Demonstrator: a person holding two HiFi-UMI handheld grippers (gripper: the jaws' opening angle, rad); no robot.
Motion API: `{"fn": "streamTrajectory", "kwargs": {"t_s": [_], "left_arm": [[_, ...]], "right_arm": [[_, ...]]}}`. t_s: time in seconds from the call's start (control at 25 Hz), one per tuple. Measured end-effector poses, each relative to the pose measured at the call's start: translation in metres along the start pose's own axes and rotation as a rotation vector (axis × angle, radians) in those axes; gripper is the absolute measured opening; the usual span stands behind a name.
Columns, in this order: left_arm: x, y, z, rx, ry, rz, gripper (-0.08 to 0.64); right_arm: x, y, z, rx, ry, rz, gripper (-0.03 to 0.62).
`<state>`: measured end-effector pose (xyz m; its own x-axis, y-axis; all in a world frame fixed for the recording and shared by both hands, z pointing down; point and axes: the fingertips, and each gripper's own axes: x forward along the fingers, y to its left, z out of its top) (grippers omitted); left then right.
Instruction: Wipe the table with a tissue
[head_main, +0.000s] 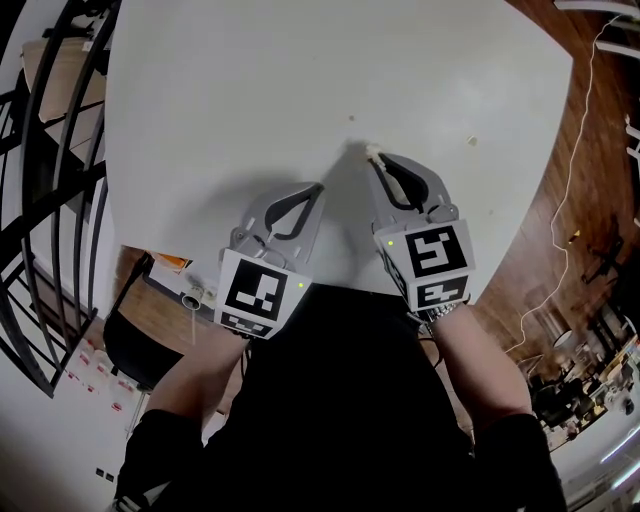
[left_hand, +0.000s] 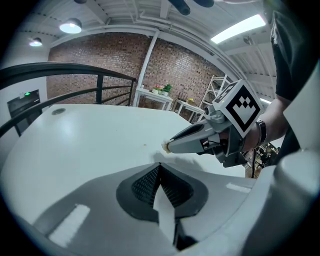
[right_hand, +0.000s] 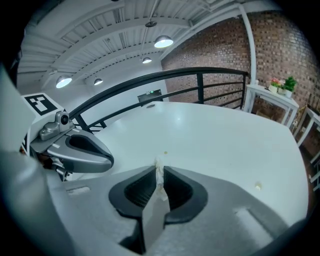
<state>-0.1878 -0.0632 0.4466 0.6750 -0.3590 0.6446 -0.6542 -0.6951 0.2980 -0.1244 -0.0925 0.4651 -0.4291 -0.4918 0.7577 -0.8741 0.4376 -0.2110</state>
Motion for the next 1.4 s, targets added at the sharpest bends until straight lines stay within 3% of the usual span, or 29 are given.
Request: {"fn": "streamTrajectory", "kwargs": {"t_s": [0.52, 1.4], "left_arm": [[-0.001, 0.022, 0.003, -0.022, 0.008, 0.021, 0.017], [-0.003, 0.032, -0.001, -0.031, 0.026, 0.023, 0.017]], "right_arm": [[0.028, -0.007, 0.028, -0.007, 0.001, 0.006, 0.035], [0.049, -0.008, 0.034, -0.003, 0.033, -0.007, 0.035]]}}
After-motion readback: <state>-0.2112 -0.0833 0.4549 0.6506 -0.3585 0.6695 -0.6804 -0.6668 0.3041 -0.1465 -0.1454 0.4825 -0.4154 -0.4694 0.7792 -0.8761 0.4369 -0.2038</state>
